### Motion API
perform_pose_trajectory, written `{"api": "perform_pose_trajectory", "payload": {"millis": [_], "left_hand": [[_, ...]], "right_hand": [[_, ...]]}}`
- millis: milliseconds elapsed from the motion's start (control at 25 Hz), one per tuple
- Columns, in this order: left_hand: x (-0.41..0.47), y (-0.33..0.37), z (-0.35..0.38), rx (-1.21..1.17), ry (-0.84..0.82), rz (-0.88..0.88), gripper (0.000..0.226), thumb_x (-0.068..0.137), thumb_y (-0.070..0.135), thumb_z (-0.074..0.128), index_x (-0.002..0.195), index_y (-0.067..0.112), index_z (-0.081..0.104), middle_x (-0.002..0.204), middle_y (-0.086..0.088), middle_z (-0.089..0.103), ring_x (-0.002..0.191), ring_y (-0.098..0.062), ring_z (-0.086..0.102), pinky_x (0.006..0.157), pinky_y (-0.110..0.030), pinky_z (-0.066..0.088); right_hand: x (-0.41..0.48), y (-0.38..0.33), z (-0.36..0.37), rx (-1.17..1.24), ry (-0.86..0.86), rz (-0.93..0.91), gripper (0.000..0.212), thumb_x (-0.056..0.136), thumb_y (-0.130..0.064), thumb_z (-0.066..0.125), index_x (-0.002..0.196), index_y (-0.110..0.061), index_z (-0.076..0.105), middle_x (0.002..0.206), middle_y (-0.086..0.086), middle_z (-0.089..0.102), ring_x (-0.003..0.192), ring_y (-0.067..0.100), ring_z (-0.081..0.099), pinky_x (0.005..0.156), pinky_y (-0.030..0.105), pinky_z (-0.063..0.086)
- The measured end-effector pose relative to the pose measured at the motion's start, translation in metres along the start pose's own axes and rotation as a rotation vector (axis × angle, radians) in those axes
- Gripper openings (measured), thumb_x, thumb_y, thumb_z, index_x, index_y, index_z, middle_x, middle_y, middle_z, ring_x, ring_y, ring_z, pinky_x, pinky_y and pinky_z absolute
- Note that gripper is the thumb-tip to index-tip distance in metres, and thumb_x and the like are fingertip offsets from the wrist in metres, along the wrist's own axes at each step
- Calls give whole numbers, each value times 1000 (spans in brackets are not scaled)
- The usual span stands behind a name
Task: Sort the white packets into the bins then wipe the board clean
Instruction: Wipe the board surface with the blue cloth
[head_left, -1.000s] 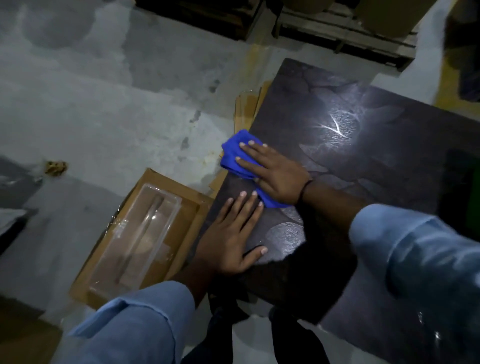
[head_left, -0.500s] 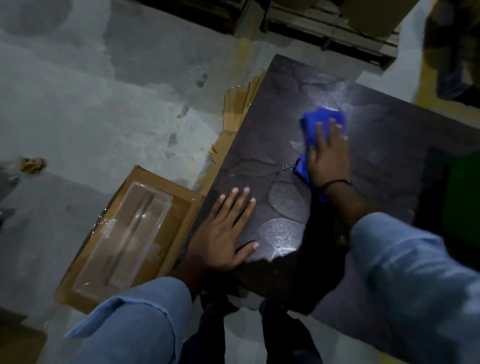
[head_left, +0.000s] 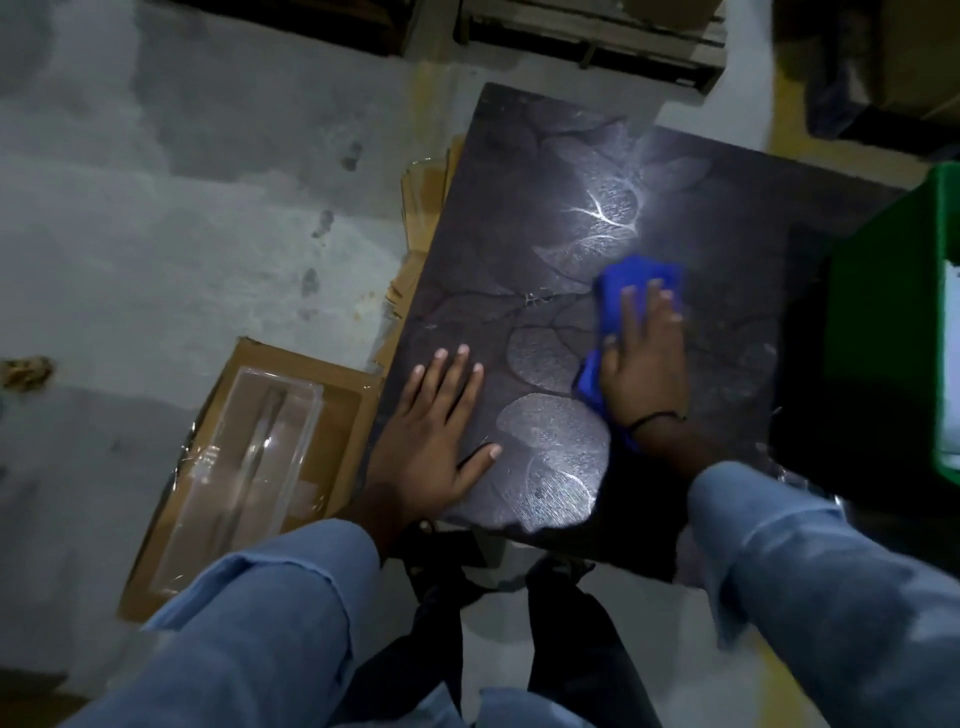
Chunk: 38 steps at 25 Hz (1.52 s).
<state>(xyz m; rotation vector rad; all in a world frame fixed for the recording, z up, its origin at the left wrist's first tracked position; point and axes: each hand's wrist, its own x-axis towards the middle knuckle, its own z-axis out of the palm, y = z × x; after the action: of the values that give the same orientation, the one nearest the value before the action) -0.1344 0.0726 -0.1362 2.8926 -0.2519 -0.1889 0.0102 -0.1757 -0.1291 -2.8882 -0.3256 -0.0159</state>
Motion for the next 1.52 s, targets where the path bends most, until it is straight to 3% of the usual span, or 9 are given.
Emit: {"api": "perform_pose_trajectory", "payload": {"millis": [160, 240, 360, 560, 760, 960, 1240, 1440, 1520], "left_hand": [[0, 0, 3, -10, 6, 19, 88, 98, 64, 37, 162, 9, 11, 170, -13, -2, 157, -31, -5, 125, -53, 14], [0, 3, 2, 7, 6, 20, 87, 99, 65, 35, 162, 11, 9, 170, -13, -4, 157, -30, -6, 126, -52, 12], [-1, 4, 2, 2, 21, 14, 87, 99, 65, 34, 162, 11, 7, 170, -12, -5, 157, -29, -7, 126, -51, 12], [-1, 4, 2, -12, 30, 17, 86, 100, 65, 33, 162, 11, 7, 170, -12, -2, 157, -30, -5, 126, -53, 11], [49, 2, 0, 45, 80, -28, 75, 103, 54, 28, 160, 7, 18, 169, -16, 7, 157, -35, 1, 125, -57, 10], [156, -12, -13, 37, 38, -177, 82, 99, 56, 22, 160, 3, 11, 169, -20, 2, 156, -38, -1, 126, -55, 5], [162, -14, -4, 63, 111, -177, 79, 102, 54, 27, 161, 5, 8, 169, -17, -1, 157, -36, -2, 126, -53, 9], [163, -14, -9, 77, 49, -197, 81, 101, 54, 30, 161, 4, 9, 169, -17, -4, 156, -36, -5, 125, -54, 11], [164, -13, -10, 78, 53, -189, 81, 101, 55, 30, 161, 5, 7, 169, -17, -6, 156, -36, -7, 125, -54, 11]], "right_hand": [[-88, -10, -5, -21, -286, -915, 60, 97, -23, 48, 153, -11, 30, 162, 16, 15, 151, 32, 11, 122, 48, 13], [-55, 13, -4, -63, -208, -732, 58, 97, -23, 44, 153, -12, 31, 162, 17, 17, 151, 33, 13, 121, 53, 18], [-24, -1, -2, -8, -37, 10, 62, 95, -29, 38, 154, -12, 27, 161, 20, 16, 150, 37, 14, 116, 55, 23], [-87, -40, 0, -76, -169, -583, 65, 100, -41, 39, 156, -15, 19, 164, 12, 8, 152, 28, 2, 121, 50, 13], [-36, -22, 8, -5, -47, -304, 65, 94, -42, 51, 151, -16, 34, 162, 7, 22, 151, 24, 15, 118, 53, 20], [37, -9, 14, -16, -39, -194, 71, 96, -46, 45, 157, -28, 14, 164, 3, 14, 152, 22, 7, 123, 46, 12], [211, -15, 25, -32, -49, -57, 72, 92, -53, 30, 156, -23, 19, 164, 13, 11, 150, 33, 11, 119, 54, 17], [213, -67, 44, -67, -194, -713, 64, 99, -48, 31, 156, -22, 20, 164, 9, 13, 151, 28, 10, 122, 48, 14], [251, -35, 35, -82, -159, -698, 64, 99, -49, 29, 156, -21, 22, 164, 11, 14, 151, 30, 12, 121, 51, 16]]}}
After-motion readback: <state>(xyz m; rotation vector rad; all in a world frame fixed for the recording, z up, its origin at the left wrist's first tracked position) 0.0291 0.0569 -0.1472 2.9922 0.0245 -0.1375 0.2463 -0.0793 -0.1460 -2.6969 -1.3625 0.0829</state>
